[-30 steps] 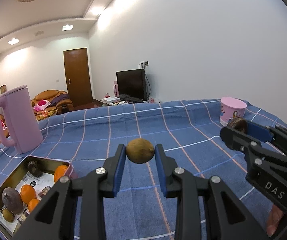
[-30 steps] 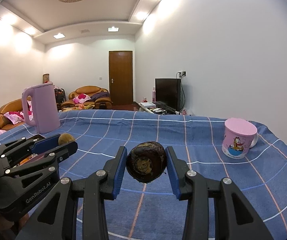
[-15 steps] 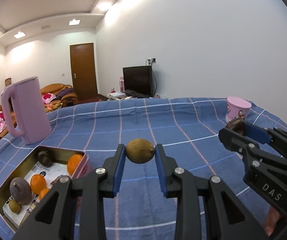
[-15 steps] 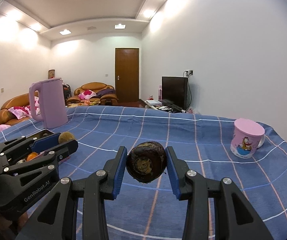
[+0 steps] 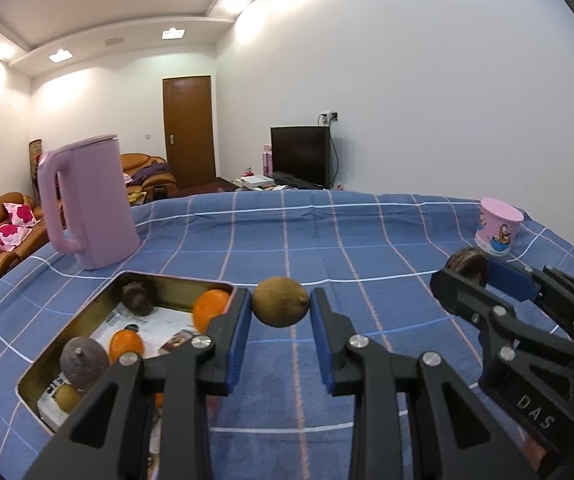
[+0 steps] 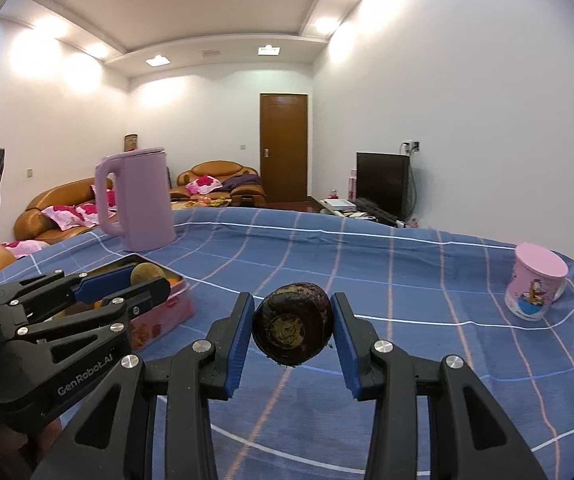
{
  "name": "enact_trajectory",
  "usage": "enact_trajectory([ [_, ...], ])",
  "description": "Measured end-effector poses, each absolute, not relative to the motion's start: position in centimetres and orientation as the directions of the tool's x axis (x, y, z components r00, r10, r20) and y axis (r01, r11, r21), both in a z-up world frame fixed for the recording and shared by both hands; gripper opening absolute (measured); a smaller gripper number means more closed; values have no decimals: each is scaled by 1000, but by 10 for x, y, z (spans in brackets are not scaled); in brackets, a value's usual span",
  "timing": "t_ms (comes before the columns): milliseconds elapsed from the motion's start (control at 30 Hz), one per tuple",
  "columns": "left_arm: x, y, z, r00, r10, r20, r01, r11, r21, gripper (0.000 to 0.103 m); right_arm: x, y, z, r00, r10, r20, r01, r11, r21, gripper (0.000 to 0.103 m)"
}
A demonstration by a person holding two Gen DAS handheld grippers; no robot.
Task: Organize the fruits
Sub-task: 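Carry the kiwi in the left tool while the right tool carries the brown fruit over the tin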
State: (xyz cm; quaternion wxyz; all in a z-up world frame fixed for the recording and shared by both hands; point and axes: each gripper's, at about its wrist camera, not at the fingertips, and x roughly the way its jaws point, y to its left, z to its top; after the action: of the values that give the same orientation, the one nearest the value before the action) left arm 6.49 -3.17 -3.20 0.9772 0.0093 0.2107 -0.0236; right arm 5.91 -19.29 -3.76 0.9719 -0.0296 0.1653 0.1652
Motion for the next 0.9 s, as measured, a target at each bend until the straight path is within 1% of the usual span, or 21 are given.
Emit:
enact_trajectory([
  [267, 55, -7, -28, 909, -7, -416, 6, 1000, -4, 32, 54, -169, -38, 872, 358, -334, -382, 924, -4, 41],
  [900, 38, 35, -18, 913, 77, -400, -74, 997, 24, 32, 47, -114, -33, 819, 466, -333, -497, 868, -9, 42],
])
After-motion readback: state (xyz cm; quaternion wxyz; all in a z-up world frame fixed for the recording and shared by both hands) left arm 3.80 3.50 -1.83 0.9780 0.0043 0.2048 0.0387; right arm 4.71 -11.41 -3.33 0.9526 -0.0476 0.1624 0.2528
